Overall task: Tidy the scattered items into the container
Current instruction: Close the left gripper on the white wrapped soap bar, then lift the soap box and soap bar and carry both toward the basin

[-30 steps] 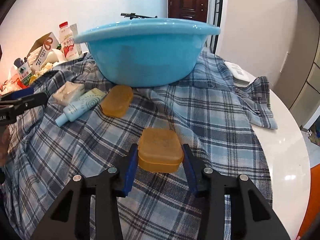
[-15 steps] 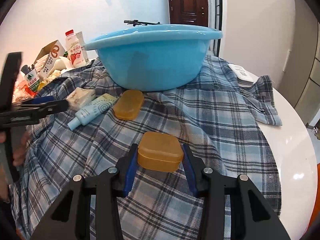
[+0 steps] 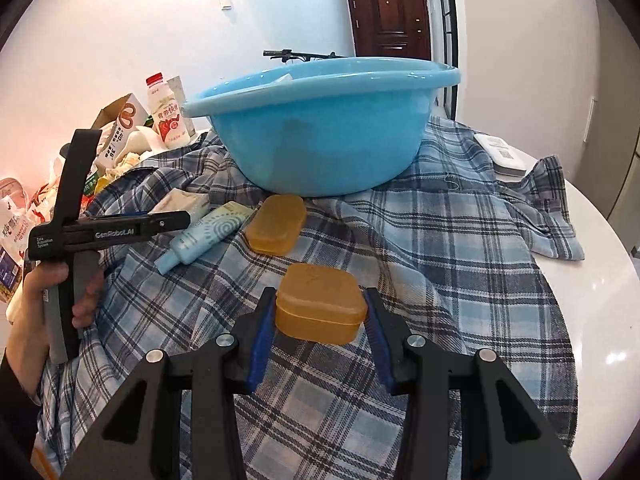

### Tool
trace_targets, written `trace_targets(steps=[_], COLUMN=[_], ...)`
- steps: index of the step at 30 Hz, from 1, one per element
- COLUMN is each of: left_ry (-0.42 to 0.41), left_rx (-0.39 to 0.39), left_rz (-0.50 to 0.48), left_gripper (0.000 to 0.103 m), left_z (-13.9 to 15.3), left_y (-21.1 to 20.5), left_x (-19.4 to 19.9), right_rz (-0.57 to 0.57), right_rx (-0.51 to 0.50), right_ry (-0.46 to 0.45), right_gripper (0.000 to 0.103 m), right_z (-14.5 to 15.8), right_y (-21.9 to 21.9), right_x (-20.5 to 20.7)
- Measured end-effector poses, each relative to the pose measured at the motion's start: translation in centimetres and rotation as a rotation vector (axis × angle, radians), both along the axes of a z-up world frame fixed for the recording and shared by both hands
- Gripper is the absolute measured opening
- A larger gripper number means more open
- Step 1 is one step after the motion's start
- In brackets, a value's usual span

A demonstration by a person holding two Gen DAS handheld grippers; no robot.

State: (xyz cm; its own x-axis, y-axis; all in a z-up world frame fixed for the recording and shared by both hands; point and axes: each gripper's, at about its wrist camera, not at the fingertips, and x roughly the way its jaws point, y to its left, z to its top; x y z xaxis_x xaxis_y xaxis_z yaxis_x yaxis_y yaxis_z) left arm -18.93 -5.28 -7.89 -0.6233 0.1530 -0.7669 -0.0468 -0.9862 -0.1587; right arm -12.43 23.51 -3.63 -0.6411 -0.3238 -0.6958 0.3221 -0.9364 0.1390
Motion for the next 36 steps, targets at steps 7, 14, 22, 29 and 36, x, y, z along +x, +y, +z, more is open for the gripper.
trace_targets(steps=[7,14,22,29,36], left_ry=[0.058,0.133,0.181,0.192,0.180], left_rx=[-0.063,-0.038,0.005,0.004,-0.105], left_rz=[-0.009,-0.030,-0.081,-0.067,-0.134], left_gripper=[0.066,0.066,0.067,0.060,0.081], left_z=[1.5,5.1,7.8,8.0,6.4], left_y=[1.1,1.3,2.0,0.8,3.3], left_x=[1.3,3.5,6.7,8.9,6.7], right_rz=[-0.012,-0.023,-0.026,-0.031,-0.031], right_rx=[-0.011,0.001,0.027,0.031,0.039], right_ry=[0.000,0.029,0.079,0.094,0.099], right_gripper=[0.045,0.045,0.045,0.045,0.045], right_z=[-0.1,1.2,3.5,4.2,4.5], right_y=[0.4,0.4,-0.4,-1.0,-1.5], right_x=[0.3,0.9,2.1,3.6,4.3])
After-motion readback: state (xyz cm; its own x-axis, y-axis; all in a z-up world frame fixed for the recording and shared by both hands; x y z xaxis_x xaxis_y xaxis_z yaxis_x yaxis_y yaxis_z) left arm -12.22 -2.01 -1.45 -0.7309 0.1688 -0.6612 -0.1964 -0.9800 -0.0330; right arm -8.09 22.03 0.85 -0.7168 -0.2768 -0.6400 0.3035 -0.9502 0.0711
